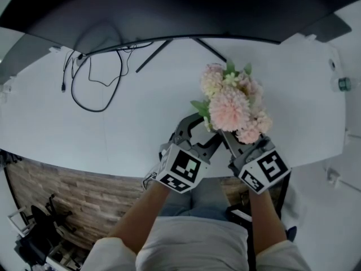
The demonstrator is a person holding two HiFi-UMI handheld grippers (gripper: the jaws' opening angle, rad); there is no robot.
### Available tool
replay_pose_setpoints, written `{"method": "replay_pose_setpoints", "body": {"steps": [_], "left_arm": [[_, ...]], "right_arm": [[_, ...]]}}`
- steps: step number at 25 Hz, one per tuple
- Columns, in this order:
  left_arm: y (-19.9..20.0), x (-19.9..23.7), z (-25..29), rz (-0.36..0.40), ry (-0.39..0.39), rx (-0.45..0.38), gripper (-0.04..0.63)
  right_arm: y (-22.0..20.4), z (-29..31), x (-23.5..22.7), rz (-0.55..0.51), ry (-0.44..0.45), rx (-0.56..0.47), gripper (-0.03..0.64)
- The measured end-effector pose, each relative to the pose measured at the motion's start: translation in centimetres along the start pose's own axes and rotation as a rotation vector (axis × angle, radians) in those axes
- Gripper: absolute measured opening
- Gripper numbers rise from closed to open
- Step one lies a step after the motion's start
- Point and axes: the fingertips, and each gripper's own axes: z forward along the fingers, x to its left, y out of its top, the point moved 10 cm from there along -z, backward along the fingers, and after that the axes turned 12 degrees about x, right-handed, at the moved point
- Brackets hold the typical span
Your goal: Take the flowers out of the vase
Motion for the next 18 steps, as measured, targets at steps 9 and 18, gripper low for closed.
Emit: {"method": "replay_pose_setpoints", "body": {"steps": [9,18], "left_arm": [[-0.66,0.07,0.08,-0.002,-0.001,-0.005,0.235],[-0.47,-0.03,0.16,-0.006,0.003,-0.002,0.235]], "right_arm": [[0.12,-0.02,0.31,0.010,0.008,-0.004,0.064],[0.55,-0.77,0.13,0.033,0.011,-0.025,0.064]]}}
